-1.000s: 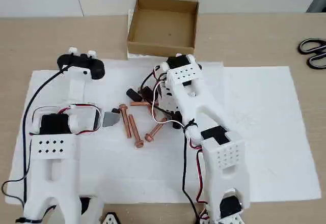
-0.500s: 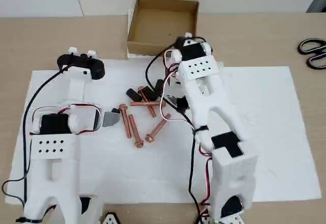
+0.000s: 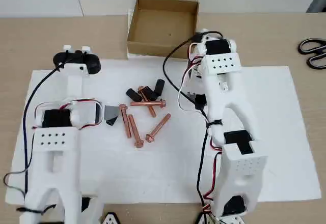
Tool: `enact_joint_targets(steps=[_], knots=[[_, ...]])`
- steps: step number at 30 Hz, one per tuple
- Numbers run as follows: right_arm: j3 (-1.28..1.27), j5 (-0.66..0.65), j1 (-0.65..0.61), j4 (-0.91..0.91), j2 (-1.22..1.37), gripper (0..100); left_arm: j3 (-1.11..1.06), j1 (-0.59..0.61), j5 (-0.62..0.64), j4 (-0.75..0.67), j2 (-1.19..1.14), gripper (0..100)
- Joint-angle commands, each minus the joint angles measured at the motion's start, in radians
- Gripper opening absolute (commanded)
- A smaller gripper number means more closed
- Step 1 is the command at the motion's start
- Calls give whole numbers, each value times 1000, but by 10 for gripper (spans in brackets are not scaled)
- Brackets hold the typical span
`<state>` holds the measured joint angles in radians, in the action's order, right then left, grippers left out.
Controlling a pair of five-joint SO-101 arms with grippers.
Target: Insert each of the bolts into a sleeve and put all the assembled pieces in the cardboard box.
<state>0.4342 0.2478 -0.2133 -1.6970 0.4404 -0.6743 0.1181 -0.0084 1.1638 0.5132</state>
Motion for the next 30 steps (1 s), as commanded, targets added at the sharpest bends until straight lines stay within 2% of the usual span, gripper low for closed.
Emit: enact_joint_targets(steps=[1,4,7,12,15,22,27,30], knots=[[32,-98,21,12,-10,3,130,-5,25,2,-143,336],[34,-183,31,35,-10,3,245,-21,80,61,-288,336],[34,-212,27,30,-10,3,332,-75,107,127,-374,336],[34,-212,30,28,-10,3,432,-97,103,275,-411,336],[34,-212,27,28,-10,3,440,-109,58,325,-416,336],[34,-212,30,30,-10,3,444,-183,43,327,-419,336],[34,-212,30,33,-7,3,440,-186,51,327,-422,336],[34,-212,28,35,-4,3,438,-180,146,327,-422,336]])
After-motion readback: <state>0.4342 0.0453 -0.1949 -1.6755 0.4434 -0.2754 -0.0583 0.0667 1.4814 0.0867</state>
